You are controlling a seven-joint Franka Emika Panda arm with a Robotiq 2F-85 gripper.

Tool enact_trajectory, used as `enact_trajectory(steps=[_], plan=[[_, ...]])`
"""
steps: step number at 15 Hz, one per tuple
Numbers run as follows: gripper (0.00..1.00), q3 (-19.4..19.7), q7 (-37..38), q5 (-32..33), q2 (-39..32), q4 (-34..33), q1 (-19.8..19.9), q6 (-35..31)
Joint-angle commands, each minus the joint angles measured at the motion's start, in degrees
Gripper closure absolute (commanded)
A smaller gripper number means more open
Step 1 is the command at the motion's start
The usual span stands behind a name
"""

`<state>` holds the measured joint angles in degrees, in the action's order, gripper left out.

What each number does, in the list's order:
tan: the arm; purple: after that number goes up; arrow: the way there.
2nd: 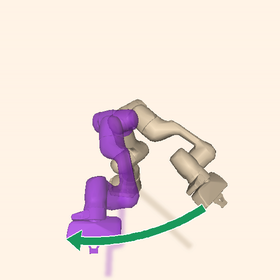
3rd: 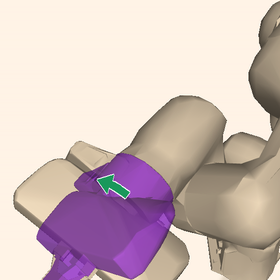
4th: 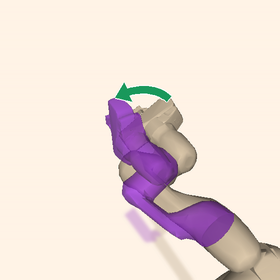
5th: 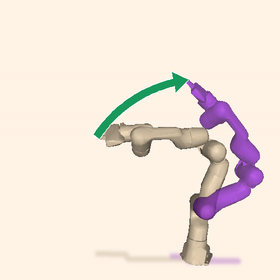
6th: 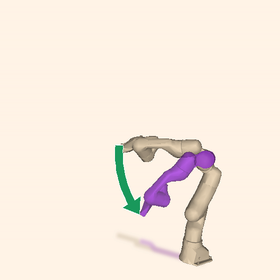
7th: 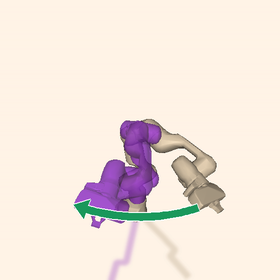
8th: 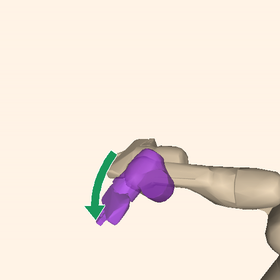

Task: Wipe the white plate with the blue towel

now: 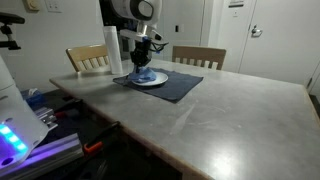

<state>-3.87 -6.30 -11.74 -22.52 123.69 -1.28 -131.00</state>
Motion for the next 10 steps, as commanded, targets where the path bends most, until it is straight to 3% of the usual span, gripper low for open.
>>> enact_trajectory(steps=[1,10], plan=[[0.98,1.1,5.3,1.3,-1.4,0.5,-0.6,-2.9],[0.98,4.3,16.6,8.3,-2.6,-0.6,-1.9,-2.1]])
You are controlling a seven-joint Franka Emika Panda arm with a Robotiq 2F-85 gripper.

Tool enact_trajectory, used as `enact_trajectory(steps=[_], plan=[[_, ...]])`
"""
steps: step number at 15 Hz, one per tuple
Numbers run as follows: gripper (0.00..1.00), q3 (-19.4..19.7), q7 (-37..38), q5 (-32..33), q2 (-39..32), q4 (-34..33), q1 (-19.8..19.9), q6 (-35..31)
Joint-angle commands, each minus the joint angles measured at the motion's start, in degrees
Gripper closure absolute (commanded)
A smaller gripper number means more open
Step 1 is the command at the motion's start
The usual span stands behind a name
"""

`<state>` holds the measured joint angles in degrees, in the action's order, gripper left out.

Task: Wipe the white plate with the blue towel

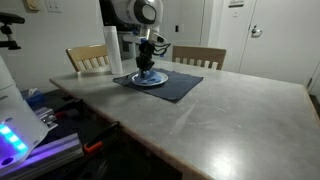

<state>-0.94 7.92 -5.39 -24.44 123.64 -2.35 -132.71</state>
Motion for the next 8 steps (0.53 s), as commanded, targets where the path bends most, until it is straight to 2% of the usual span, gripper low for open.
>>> enact_trajectory(steps=[1,8], plan=[[0.98,1.9,3.3,2.9,-1.0,-1.0,-1.0,0.1],[0.98,3.6,6.7,7.2,-2.4,-4.1,-1.2,0.8]])
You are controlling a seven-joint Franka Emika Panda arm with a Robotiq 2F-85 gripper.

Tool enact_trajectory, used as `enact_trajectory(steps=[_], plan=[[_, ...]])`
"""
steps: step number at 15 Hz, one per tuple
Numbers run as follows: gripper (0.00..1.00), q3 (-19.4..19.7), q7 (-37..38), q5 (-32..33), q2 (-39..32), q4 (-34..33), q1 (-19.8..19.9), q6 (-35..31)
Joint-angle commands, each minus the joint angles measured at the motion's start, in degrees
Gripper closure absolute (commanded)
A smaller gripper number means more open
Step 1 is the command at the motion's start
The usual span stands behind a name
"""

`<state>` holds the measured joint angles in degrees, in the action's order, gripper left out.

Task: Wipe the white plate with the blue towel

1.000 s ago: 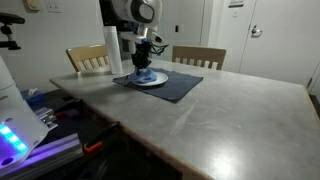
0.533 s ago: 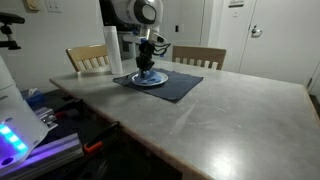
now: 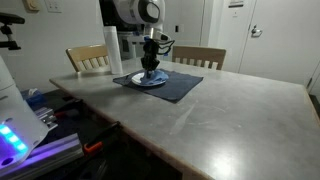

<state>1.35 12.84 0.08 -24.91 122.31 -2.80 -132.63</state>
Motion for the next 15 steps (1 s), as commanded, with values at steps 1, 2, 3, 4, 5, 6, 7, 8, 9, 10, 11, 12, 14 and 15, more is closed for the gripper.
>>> enact_trajectory(steps=[1,2,3,4,5,6,7,8,9,10,11,12,14,15], plan=[[0.98,1.4,2.2,1.8,-2.2,-3.2,-0.8,0.4],[0.98,1.6,3.2,1.9,-2.7,-3.8,-1.0,0.0],[0.98,1.7,4.1,1.8,-3.2,-4.3,-1.1,-0.4],[0.98,1.9,5.3,1.5,-3.7,-4.9,-1.2,-0.8],[0.98,2.0,6.2,1.0,-4.3,-5.3,-1.1,-1.1],[0.98,1.6,6.6,-0.4,-4.9,-5.8,-0.5,-1.6],[0.98,1.3,6.9,-1.7,-5.4,-6.1,-0.1,-2.0],[0.98,0.6,6.5,-3.7,-5.7,-6.3,0.7,-2.5],[0.98,0.2,6.1,-5.3,-6.0,-6.6,0.9,-2.4],[0.98,0.0,5.8,-6.8,-6.1,-6.8,1.1,-2.2],[0.98,-0.4,5.2,-8.3,-6.1,-6.9,1.2,-2.1],[0.98,-0.6,5.0,-9.3,-5.8,-6.8,1.2,-2.0],[0.98,-1.1,4.7,-10.8,-5.1,-6.4,0.7,-2.5],[0.98,-1.2,4.8,-11.2,-5.0,-6.3,0.5,-2.7]])
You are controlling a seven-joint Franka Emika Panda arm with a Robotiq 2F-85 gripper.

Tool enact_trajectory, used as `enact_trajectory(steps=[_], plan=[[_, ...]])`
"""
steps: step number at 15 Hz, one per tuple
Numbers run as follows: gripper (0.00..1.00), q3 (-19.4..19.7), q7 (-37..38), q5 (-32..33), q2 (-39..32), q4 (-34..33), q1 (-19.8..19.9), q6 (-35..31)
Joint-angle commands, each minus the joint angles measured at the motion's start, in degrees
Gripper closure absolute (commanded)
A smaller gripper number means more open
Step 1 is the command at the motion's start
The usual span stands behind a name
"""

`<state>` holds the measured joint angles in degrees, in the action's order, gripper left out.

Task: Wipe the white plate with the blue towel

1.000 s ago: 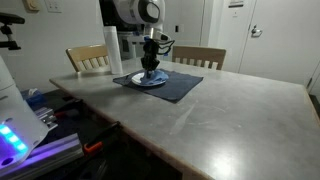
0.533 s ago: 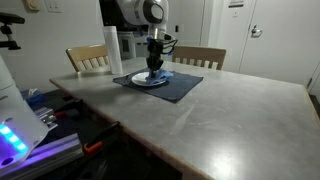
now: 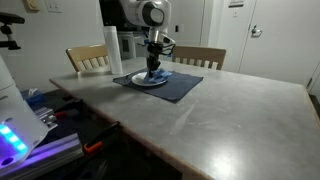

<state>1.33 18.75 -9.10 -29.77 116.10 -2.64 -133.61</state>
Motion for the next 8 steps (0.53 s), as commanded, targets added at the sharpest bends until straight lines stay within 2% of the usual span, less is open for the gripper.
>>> enact_trajectory(steps=[1,5,8], plan=[[0.98,-1.6,-1.0,-2.6,0.1,0.1,0.2,-2.2],[0.98,-3.9,-2.4,-5.5,0.6,0.7,0.2,-3.4],[0.98,-6.2,-8.6,-7.3,0.3,0.0,1.7,0.1]])
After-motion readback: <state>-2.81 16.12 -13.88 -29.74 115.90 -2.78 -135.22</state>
